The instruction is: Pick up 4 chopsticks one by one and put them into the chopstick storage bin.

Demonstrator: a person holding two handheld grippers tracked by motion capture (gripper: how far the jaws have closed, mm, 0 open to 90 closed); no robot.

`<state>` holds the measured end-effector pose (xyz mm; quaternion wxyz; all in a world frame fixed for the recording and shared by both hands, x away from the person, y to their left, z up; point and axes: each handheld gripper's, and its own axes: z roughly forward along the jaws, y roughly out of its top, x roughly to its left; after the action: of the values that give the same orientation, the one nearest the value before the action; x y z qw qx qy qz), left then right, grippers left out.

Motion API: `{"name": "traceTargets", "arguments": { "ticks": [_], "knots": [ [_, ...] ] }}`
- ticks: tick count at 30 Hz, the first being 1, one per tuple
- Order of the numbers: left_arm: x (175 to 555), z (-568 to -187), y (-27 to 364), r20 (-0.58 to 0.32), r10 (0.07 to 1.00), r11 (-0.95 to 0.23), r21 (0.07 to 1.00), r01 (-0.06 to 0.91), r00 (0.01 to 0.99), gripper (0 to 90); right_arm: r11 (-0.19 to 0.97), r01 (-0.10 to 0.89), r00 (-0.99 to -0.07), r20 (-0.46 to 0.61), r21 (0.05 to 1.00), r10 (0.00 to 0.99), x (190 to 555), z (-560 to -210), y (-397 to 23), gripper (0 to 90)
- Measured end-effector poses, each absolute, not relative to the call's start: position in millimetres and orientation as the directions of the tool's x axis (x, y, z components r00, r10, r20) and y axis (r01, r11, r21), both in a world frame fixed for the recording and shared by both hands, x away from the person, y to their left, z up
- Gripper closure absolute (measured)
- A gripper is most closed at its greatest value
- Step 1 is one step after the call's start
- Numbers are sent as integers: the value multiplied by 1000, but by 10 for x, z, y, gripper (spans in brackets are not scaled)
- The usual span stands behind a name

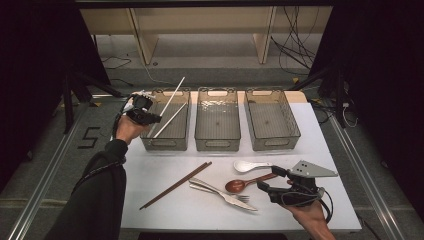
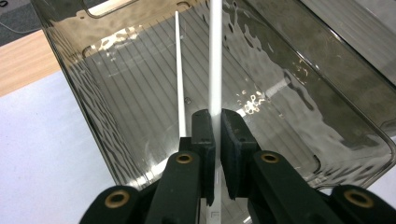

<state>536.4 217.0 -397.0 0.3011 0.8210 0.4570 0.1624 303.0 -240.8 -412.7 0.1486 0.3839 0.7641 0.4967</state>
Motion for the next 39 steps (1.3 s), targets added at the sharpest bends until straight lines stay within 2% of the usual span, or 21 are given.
{"name": "traceTargets", "arguments": {
  "ticks": [23, 25, 28, 30, 39],
  "knots": [
    [5384, -4218, 2213, -26, 884, -362, 595, 718, 467, 816, 210, 437, -660, 153, 875, 736, 3028, -4126, -2416, 282],
    [5376, -4216, 2219, -28, 883, -362, 595, 718, 468, 759, 209, 437, -660, 153, 875, 736, 3027, -4125, -2417, 282],
    [5351, -4175, 2222, -30, 882, -362, 597, 716, 471, 719, 208, 440, -658, 156, 874, 737, 3027, -4123, -2420, 282],
    [5323, -4134, 2219, -39, 879, -362, 595, 718, 475, 632, 207, 439, -657, 156, 874, 737, 3025, -4122, -2420, 282],
    [4987, -3883, 2176, -87, 834, -379, 627, 681, 545, 393, 205, 440, -655, 156, 874, 739, 3022, -4119, -2421, 282]
  ]
}}
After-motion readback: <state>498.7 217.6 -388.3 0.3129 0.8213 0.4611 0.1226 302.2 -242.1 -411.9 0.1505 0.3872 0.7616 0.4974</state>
